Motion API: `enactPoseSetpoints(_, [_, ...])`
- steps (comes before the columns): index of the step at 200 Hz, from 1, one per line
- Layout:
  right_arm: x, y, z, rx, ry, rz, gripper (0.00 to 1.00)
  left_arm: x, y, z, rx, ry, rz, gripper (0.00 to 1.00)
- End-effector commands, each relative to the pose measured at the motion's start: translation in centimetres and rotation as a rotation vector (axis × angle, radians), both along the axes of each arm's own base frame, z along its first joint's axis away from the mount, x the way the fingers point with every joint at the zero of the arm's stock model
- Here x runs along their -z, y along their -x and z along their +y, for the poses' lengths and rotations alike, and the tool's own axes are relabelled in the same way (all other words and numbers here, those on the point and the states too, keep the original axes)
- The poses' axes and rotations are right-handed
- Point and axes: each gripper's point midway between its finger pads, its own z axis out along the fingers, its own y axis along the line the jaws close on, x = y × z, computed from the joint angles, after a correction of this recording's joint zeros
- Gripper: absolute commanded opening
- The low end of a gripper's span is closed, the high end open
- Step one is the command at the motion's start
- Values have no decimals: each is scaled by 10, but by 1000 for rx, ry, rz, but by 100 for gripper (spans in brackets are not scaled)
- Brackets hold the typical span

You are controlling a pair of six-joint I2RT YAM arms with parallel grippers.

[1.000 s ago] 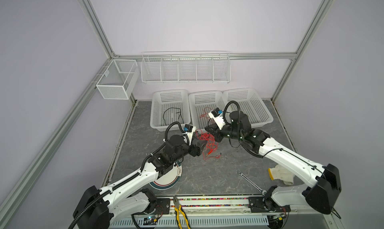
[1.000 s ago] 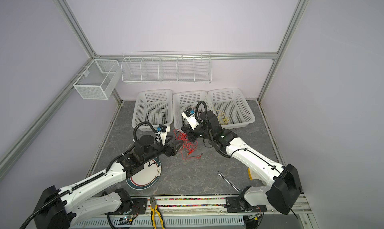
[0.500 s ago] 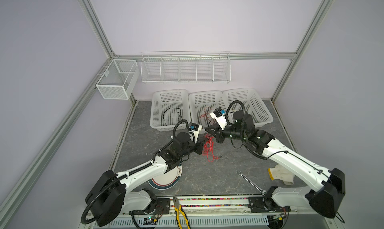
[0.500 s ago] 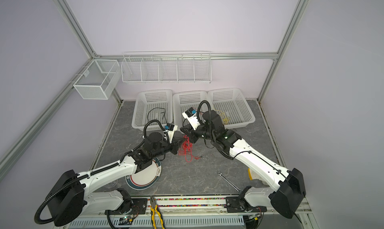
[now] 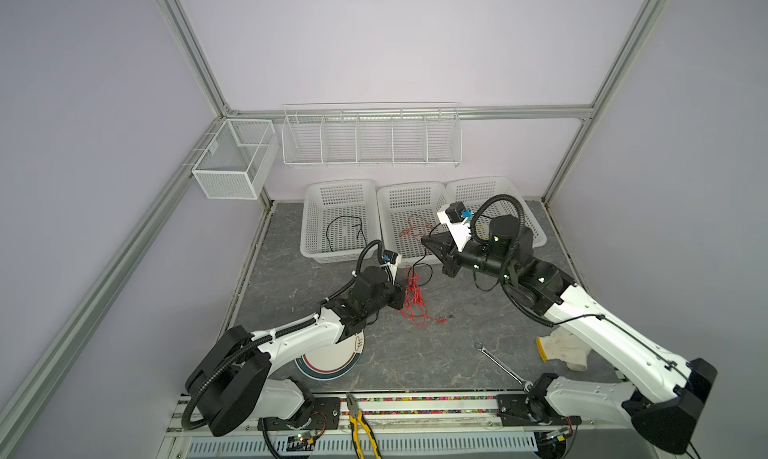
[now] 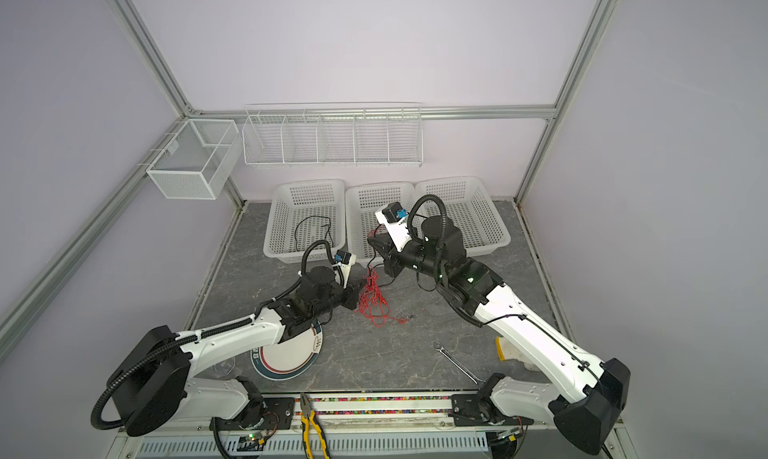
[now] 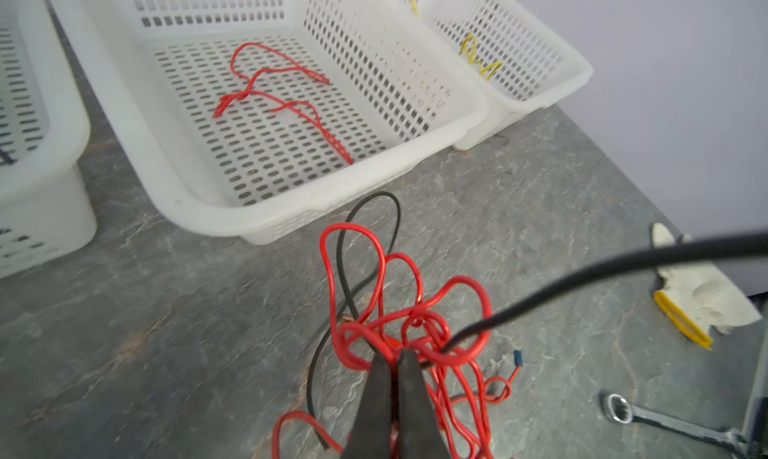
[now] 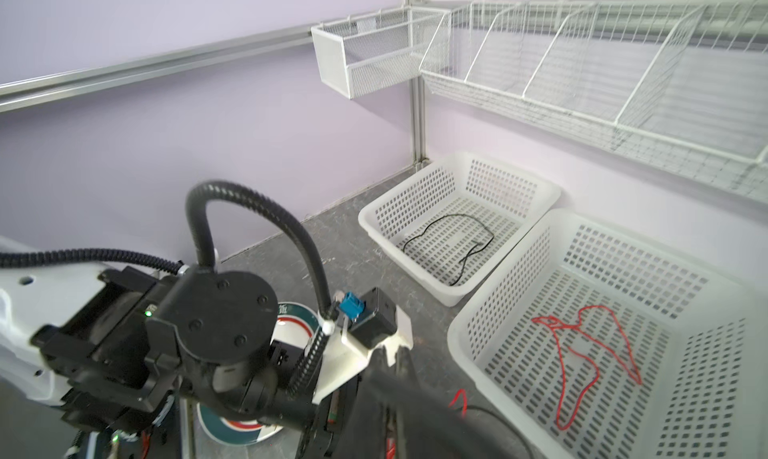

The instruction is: Untangle the cables

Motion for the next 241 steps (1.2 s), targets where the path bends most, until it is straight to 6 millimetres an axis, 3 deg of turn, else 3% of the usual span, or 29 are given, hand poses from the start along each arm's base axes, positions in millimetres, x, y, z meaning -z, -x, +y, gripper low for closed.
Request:
enactPoseSetpoints(1, [-34, -8, -11, 73, -21, -131, 7, 25, -7, 19, -109, -93, 47, 0])
enactPoseSetpoints(37, [-59, -13, -30, 157, -45, -232, 7, 53, -13, 40, -220, -225, 114, 0])
enactPoseSetpoints(83, [-82, -18, -59, 245, -75, -302, 6, 78, -15, 38, -215, -316, 183, 0])
enactPoseSetpoints(118, [-82, -16, -65, 230, -77, -289, 7, 78, -17, 33, -200, -322, 188, 0])
enactPoseSetpoints(147, [-67, -20, -59, 204, -58, -243, 7, 62, -16, 24, -150, -290, 163, 0])
enactPoseSetpoints(169, [-59, -22, -55, 189, -47, -221, 7, 51, -14, 22, -114, -290, 148, 40])
enactPoseSetpoints(182, [-57, -22, -54, 178, -44, -212, 7, 44, -12, 21, -97, -287, 131, 55])
enactPoseSetpoints(204, [-54, -22, -51, 162, -42, -202, 7, 34, -8, 20, -60, -257, 83, 61])
enactPoseSetpoints(241, [-50, -23, -47, 145, -43, -181, 7, 9, 1, 8, 44, -181, 4, 61])
